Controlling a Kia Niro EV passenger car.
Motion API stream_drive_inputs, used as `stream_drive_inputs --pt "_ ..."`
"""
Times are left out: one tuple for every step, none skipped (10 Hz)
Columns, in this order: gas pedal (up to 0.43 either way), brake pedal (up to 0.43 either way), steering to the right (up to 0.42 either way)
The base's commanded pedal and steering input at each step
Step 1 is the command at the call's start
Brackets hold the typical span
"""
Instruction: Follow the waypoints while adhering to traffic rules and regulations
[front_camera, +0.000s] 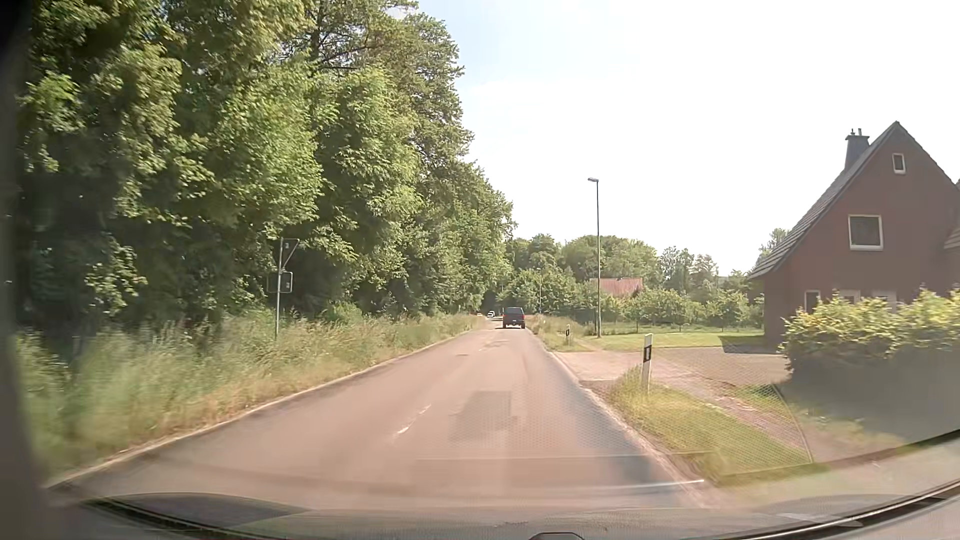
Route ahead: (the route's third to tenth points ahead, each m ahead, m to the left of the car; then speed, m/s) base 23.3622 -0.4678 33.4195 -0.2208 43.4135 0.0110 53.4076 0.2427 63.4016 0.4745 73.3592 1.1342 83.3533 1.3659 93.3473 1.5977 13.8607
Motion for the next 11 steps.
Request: stream_drive_inputs --pt "0.118 0.000 0.000" --pt "0.118 0.000 0.000" --pt "0.118 0.000 0.000" --pt "0.118 0.000 0.000" --pt "0.118 0.000 0.000" --pt "0.118 0.000 0.000" --pt "0.118 0.000 0.000" --pt "0.130 0.000 -0.001" --pt "0.130 0.000 0.000" --pt "0.130 0.000 0.000" --pt "0.138 0.000 -0.001"
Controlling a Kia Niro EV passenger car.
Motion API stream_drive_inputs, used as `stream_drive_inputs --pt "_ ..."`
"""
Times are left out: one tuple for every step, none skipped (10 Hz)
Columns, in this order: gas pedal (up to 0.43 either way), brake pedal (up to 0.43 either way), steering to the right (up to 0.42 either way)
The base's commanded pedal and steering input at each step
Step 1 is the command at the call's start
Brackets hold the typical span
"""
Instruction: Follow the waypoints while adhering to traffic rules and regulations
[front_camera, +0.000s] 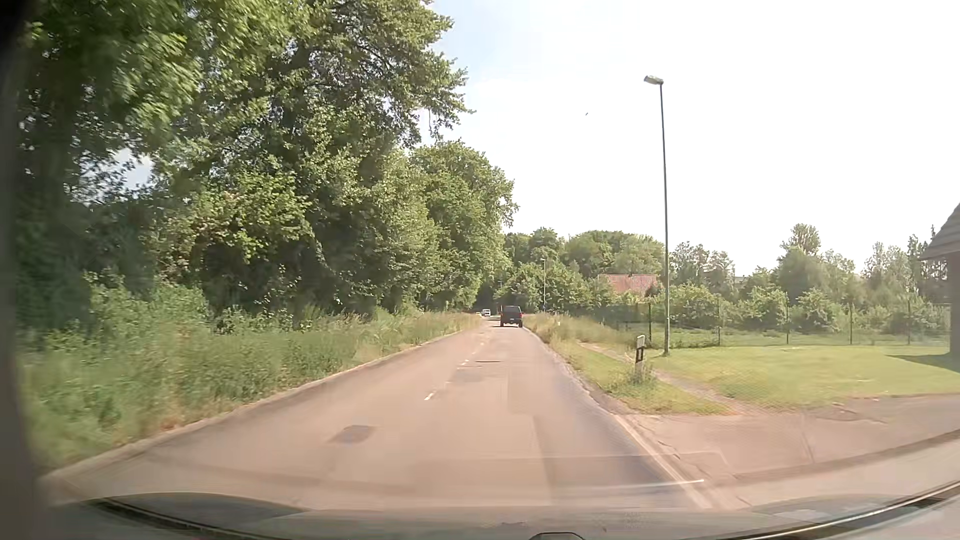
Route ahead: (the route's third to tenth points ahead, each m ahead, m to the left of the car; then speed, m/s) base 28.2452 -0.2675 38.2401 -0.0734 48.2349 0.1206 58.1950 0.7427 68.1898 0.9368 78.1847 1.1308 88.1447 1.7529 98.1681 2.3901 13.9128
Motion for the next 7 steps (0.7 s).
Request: stream_drive_inputs --pt "0.138 0.000 -0.001" --pt "0.138 0.000 -0.001" --pt "0.150 0.000 -0.001" --pt "0.150 0.000 -0.001" --pt "0.150 0.000 -0.001" --pt "0.157 0.000 -0.001" --pt "0.157 0.000 -0.001"
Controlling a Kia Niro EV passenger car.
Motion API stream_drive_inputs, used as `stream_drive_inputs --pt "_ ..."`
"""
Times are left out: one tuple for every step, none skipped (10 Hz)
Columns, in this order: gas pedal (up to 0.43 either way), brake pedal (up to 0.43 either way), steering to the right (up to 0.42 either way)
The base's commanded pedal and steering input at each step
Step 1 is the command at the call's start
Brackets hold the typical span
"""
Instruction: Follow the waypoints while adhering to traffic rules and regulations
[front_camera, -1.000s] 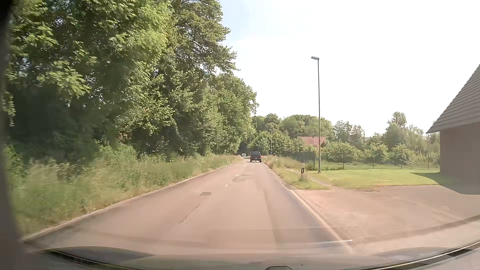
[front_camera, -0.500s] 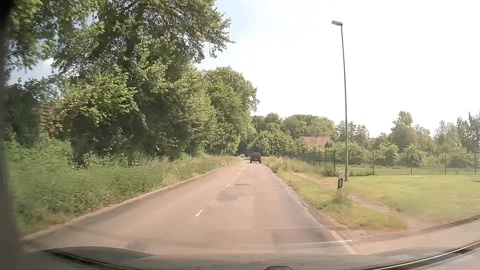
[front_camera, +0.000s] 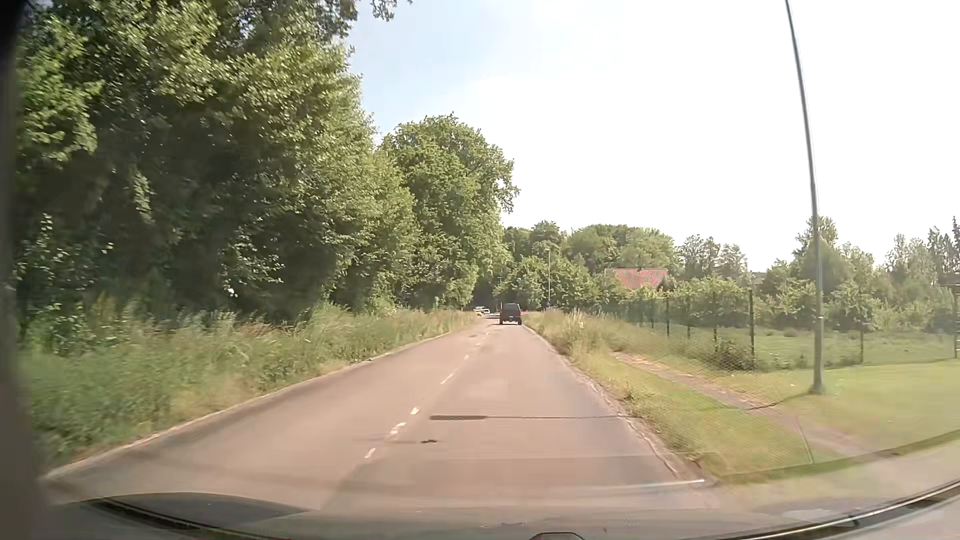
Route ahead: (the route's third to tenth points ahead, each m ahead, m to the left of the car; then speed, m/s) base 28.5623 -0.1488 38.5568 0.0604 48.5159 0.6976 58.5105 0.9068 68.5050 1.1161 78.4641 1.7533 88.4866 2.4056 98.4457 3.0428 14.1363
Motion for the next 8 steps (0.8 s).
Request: stream_drive_inputs --pt "0.157 0.000 -0.001" --pt "0.157 0.000 -0.001" --pt "0.150 0.000 -0.001" --pt "0.150 0.000 -0.001" --pt "0.150 0.000 -0.001" --pt "0.150 0.000 -0.001" --pt "0.150 0.000 -0.001" --pt "0.150 0.000 -0.001"
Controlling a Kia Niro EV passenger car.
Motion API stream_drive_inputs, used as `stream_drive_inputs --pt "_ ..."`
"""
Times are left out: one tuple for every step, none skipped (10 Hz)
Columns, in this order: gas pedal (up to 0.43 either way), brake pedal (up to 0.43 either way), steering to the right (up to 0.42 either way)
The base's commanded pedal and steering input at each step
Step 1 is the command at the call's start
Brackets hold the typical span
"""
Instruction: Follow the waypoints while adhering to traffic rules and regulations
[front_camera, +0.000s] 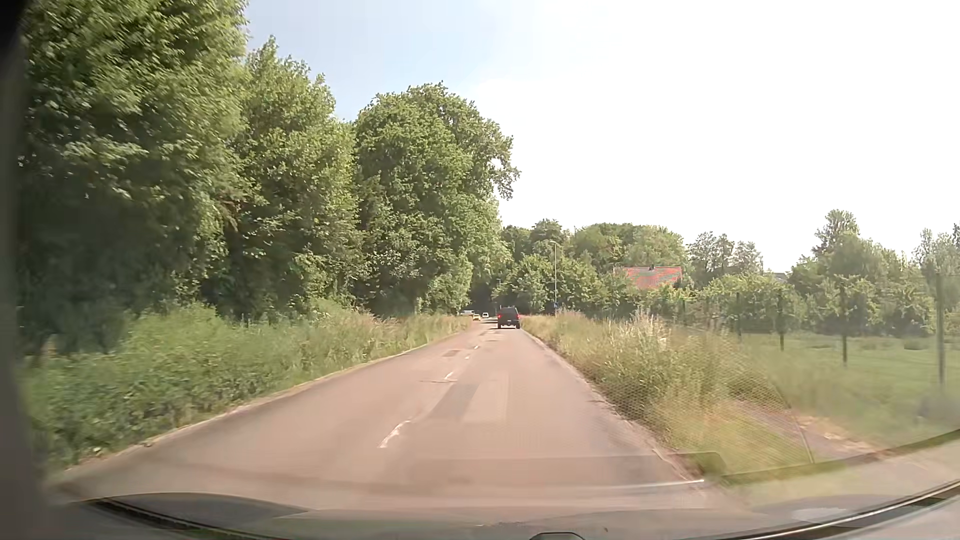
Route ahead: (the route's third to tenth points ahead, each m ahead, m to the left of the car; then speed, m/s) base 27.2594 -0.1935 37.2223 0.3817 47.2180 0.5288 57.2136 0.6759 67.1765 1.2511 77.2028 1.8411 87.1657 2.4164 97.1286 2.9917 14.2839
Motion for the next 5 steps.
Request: stream_drive_inputs --pt "0.150 0.000 -0.001" --pt "0.138 0.000 -0.001" --pt "0.138 0.000 -0.001" --pt "0.138 0.000 -0.001" --pt "0.138 0.000 -0.001"
